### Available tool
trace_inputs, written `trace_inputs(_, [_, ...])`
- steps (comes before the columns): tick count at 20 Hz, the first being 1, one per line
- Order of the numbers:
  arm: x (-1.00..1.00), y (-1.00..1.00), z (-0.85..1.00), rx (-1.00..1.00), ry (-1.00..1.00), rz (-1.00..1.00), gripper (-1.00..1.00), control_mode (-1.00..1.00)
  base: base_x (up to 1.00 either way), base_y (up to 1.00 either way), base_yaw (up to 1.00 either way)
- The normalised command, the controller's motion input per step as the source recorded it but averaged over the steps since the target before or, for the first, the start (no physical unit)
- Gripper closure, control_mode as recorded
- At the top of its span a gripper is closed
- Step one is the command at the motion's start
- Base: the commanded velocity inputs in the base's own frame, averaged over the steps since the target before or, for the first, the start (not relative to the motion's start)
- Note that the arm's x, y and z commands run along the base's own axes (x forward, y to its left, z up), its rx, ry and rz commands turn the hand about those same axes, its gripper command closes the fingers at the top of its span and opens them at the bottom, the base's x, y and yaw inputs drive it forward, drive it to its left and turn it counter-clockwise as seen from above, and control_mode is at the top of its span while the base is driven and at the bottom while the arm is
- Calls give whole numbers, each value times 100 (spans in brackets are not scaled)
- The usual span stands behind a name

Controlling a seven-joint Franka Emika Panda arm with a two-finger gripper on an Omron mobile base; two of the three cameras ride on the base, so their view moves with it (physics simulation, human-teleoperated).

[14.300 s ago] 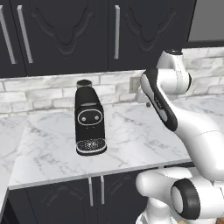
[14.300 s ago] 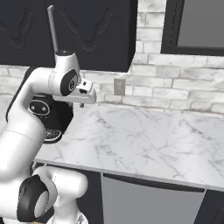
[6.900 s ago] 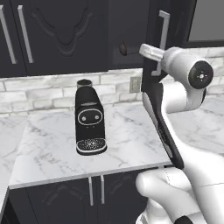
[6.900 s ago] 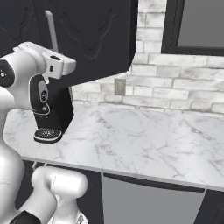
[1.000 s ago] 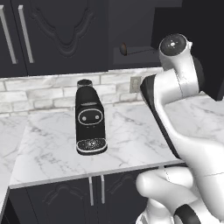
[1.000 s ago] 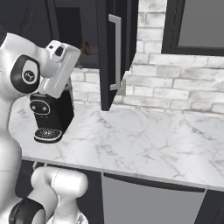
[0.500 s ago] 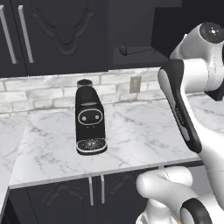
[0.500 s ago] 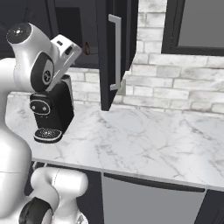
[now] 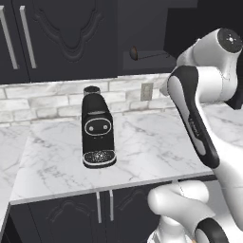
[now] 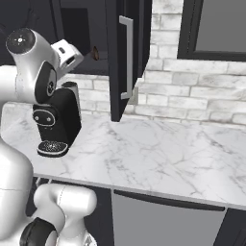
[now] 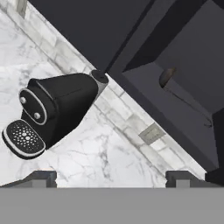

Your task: Open the cabinet and move the ladle to the pot. Then close the cabinet.

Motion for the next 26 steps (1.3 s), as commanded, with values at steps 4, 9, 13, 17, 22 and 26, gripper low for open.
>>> trace_inputs(4, [35, 0, 5, 27, 4, -6, -100, -100, 0, 0, 0])
trace_inputs(9, [36, 0, 11, 26, 3, -9, -100, -100, 0, 0, 0])
trace_inputs(13, [34, 0, 1, 21, 0, -7, -100, -100, 0, 0, 0])
trace_inputs(17, [40, 0, 0, 14, -11, -7, -100, -100, 0, 0, 0])
trace_inputs(22, [53, 0, 0, 10, -17, -4, -100, -100, 0, 0, 0])
trace_inputs(26, [58, 0, 0, 6, -5, -2, -100, -100, 0, 0, 0])
